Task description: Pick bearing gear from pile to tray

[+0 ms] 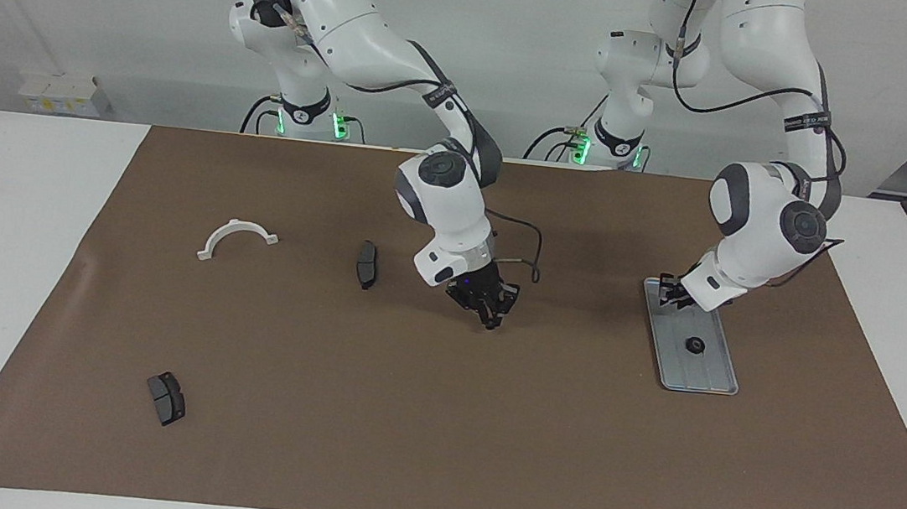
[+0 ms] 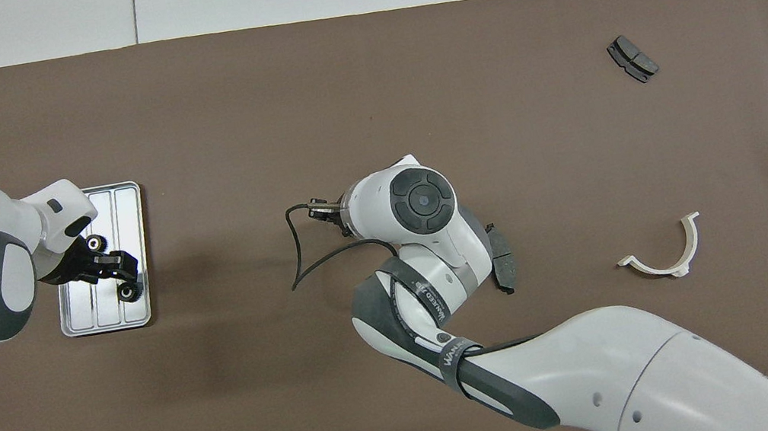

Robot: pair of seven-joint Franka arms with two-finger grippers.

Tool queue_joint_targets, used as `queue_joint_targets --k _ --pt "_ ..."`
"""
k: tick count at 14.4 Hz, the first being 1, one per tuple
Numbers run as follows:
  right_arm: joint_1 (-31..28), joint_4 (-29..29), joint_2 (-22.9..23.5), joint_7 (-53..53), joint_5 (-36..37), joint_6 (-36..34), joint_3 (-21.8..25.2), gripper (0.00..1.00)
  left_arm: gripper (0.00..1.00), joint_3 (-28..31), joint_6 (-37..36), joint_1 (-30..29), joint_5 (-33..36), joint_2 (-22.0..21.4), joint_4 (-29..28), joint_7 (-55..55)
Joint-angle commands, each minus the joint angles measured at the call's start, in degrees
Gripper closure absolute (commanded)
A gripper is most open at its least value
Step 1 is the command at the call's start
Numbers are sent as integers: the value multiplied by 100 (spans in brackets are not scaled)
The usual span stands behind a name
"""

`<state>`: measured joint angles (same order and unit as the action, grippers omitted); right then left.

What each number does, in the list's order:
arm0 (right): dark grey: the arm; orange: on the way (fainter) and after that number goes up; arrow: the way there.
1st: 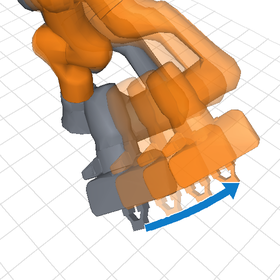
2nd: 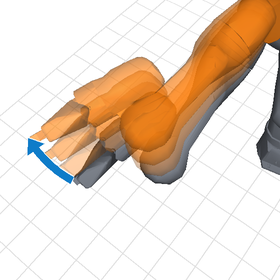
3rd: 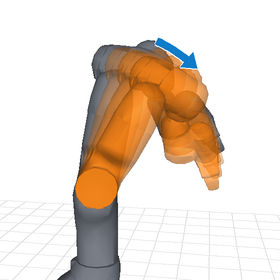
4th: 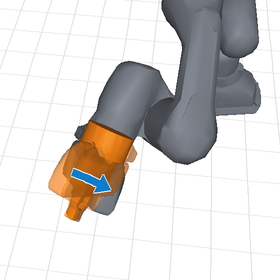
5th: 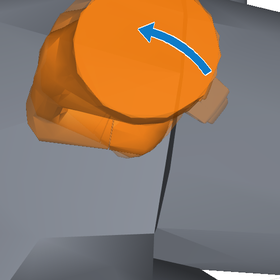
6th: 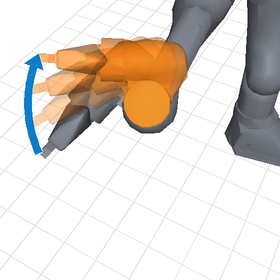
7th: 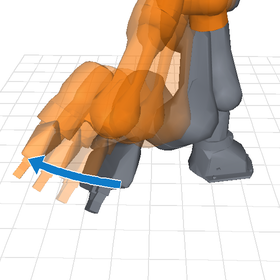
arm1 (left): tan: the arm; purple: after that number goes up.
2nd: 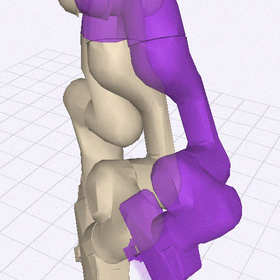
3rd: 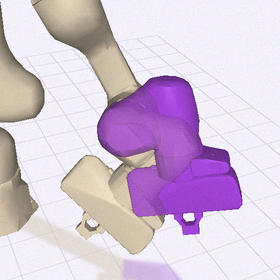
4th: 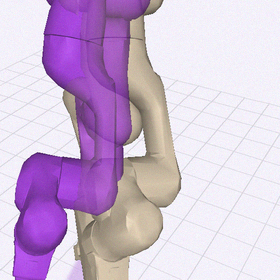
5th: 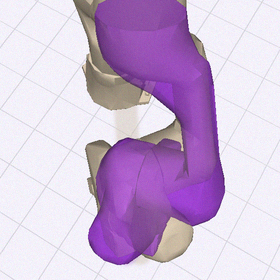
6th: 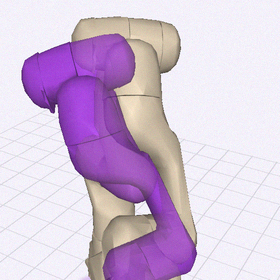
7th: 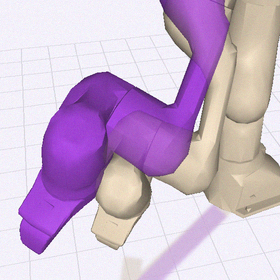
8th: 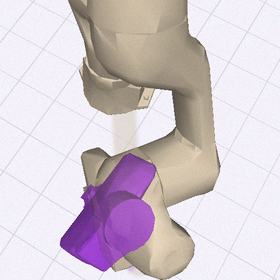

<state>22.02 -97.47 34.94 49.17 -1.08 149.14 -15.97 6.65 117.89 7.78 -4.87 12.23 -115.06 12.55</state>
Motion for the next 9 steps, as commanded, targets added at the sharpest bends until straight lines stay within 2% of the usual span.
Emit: queue_joint_targets --k 1,5,7,9 --pt "-75 -159 -302 75 73 -138 58 0 0 -6 305 -5 -5 -125 -122 90" --pt "-732 -159 -1268 -231 617 -1147 164 0 0 -32 840 380 -22 -2 159 -574" --pt "-1224 -159 -1629 -862 715 -1570 164 0 0 -32 1243 915 -22 42 177 -1312" --pt "-1708 -150 -1814 -1565 802 -1712 173 0 0 -32 1534 1548 -14 86 203 -2234"
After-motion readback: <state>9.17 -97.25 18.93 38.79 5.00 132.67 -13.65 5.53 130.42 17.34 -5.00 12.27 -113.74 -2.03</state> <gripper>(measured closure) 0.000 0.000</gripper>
